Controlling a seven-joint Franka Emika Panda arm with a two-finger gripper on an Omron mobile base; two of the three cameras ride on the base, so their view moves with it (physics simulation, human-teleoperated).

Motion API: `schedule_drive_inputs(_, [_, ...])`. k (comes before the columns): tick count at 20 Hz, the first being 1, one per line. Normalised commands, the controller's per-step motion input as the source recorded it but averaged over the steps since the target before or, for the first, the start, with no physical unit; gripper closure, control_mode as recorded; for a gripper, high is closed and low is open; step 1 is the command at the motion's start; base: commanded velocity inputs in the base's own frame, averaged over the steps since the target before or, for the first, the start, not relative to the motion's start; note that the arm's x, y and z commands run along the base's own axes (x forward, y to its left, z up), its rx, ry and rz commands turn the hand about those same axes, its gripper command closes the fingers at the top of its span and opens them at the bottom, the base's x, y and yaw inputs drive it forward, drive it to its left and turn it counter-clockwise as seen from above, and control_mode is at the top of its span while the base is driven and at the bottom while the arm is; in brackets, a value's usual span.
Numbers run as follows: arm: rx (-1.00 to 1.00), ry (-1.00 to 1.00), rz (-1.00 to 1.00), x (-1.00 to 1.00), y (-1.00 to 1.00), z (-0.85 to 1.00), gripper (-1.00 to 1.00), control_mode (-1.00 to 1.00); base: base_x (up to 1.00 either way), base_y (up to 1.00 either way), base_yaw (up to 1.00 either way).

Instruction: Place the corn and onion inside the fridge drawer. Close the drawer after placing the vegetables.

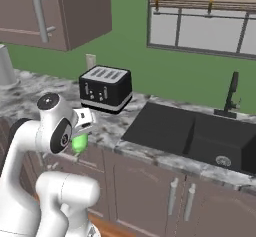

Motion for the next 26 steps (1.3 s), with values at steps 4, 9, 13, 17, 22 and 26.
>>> schedule_drive_inputs(4, [0.0,0.0,0.0,0.0,0.0,0.0,1.0,1.0,-1.0,-1.0,-0.03])
schedule_drive_inputs(9, [0.0,0.0,0.0,0.0,0.0,0.0,1.0,1.0,-1.0,-1.0,-0.04])
schedule_drive_inputs(13, [0.0,0.0,0.0,0.0,0.0,0.0,1.0,1.0,-0.99,-1.0,-0.04])
schedule_drive_inputs(17, [0.0,0.0,0.0,0.0,0.0,0.0,1.0,1.0,-0.84,-1.0,-0.03])
schedule_drive_inputs(22, [0.0,0.0,0.0,0.0,0.0,0.0,1.0,1.0,-0.69,-1.0,-0.01])
schedule_drive_inputs(26, [0.0,0.0,0.0,0.0,0.0,0.0,1.0,1.0,-0.49,-1.0,-0.01])
